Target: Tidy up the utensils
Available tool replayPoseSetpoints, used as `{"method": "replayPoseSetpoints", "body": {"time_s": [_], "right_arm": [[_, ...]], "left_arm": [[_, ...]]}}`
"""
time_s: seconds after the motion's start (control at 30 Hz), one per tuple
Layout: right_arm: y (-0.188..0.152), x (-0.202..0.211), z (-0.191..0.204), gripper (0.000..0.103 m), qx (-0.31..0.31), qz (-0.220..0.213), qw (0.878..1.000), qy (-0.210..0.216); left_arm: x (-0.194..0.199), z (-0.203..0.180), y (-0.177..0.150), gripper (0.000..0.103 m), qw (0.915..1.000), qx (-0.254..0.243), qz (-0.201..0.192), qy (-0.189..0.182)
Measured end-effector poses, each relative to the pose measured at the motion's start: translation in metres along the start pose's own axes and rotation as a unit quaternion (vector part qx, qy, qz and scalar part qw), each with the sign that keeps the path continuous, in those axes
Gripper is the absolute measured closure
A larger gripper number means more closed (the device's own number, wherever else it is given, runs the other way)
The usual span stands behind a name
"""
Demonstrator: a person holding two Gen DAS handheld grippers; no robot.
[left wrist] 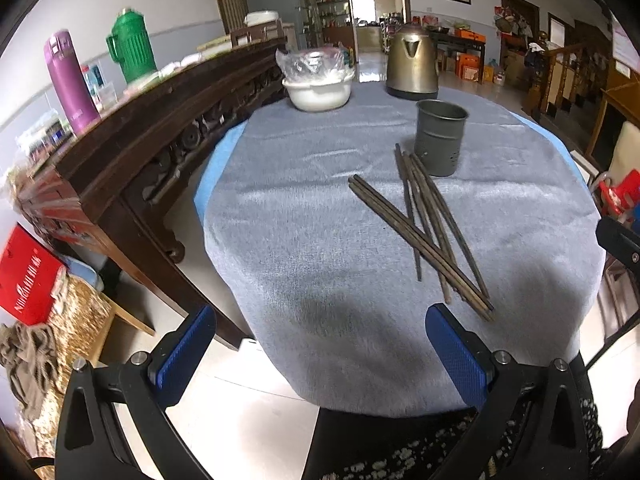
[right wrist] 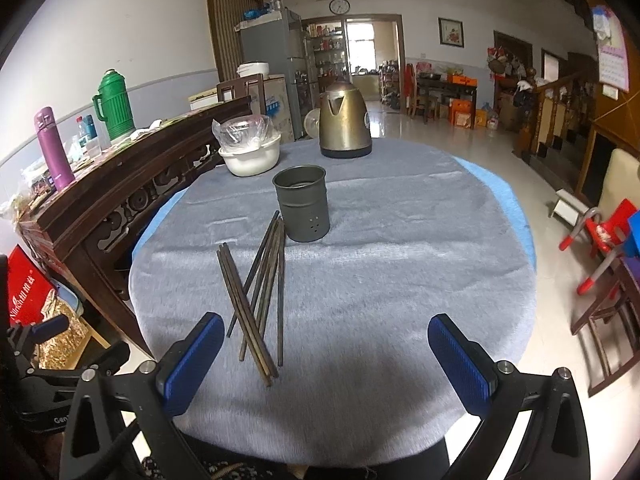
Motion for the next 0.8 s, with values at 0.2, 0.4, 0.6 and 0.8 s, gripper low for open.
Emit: {"method": "replayPoseSetpoints", "body": {"time_s": [0.2, 0.4, 0.6, 0.8], "right_arm": [[0.005, -0.048, -0.006, 0.011, -0.032, 0.031, 0.997, 0.059], [0.004, -0.107, 0.002, 0.059, -0.051, 0.086, 0.989, 0.107], [0.011, -0.151, 0.007, 0.063, -0.048, 0.108, 0.986, 0.120], [0.021, -0.195, 0.010, 0.063, -0.067, 0.142, 0.977, 0.146]], "left_arm": [[-0.050, 0.021, 0.018, 0.000, 0.9969, 0.057, 0.040, -0.036], [-0.098, 0.011, 0.036, 0.022, 0.9883, 0.093, 0.072, -0.097], [-0.146, -0.007, 0.048, 0.047, 0.9740, 0.131, 0.122, -0.140], [-0.172, -0.016, 0.064, 0.053, 0.9638, 0.161, 0.140, -0.160]]}}
Point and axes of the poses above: each gripper's, at about its wrist camera, not at the fingertips, and x roughly against the way its jaws point, z to its left, y to its top, the point moved 7 cm from there along -x, roughly the way its jaws point, and after that the axes turned 3 degrees about -z, right-handed, at the moved point
